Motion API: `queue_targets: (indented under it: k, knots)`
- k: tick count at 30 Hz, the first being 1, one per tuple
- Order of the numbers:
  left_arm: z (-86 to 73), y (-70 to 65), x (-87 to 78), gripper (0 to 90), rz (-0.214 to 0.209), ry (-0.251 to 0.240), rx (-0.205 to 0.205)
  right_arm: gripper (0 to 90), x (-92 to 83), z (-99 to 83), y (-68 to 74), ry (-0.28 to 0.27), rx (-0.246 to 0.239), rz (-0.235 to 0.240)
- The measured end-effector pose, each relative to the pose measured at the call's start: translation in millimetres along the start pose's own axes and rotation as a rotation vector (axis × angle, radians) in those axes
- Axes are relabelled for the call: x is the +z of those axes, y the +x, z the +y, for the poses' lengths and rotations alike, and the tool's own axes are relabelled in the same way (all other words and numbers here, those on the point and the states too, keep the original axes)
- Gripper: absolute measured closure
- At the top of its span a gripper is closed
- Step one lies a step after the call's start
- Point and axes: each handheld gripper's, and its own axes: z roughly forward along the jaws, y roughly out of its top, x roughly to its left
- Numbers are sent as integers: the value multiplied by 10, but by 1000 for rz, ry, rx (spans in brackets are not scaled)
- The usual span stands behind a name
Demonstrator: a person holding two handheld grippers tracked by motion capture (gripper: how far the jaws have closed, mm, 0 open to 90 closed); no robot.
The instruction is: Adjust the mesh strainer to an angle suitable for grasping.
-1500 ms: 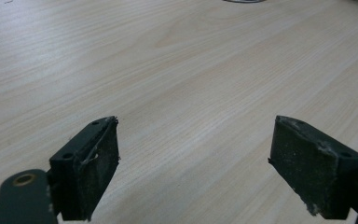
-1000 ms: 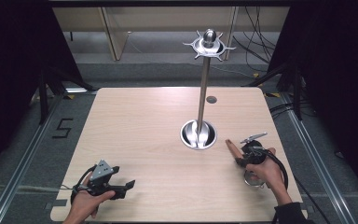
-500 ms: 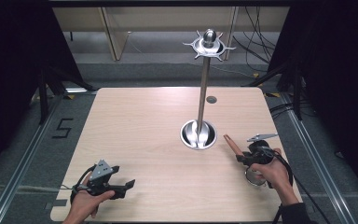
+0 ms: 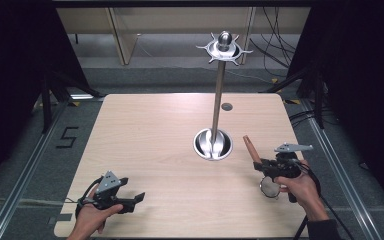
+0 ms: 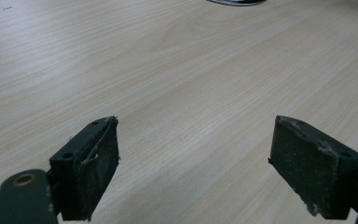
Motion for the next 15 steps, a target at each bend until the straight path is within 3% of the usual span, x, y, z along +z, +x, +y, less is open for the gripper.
queue_targets:
  k: [4,7,8,9,10,11,12,13,15]
  knots:
    - [0,3,2,149,-8,-9,-3,695,-40,38,63,-31,22,20]
    - [0,8,-6,148,-5,-6,1,695,-73,92,95,-91,-8,44]
    - [0,5,-4,148,-8,-9,-2,695,-100,108,138,-98,15,48]
    - [2,6,-2,148,-8,-9,-1,695,-103,127,127,-127,-27,30]
    - [2,6,-2,149,-8,-9,-1,695,-103,127,127,-127,-27,30]
    - [1,6,-3,148,-8,-8,-1,695,-137,158,191,-133,11,56]
    - [1,8,-10,149,-7,-4,6,695,-168,182,219,-131,11,58]
    - [3,13,-13,149,-7,-1,12,695,-165,200,210,-155,-22,60]
    - [3,15,-11,149,-6,-3,10,695,-198,243,257,-165,-3,62]
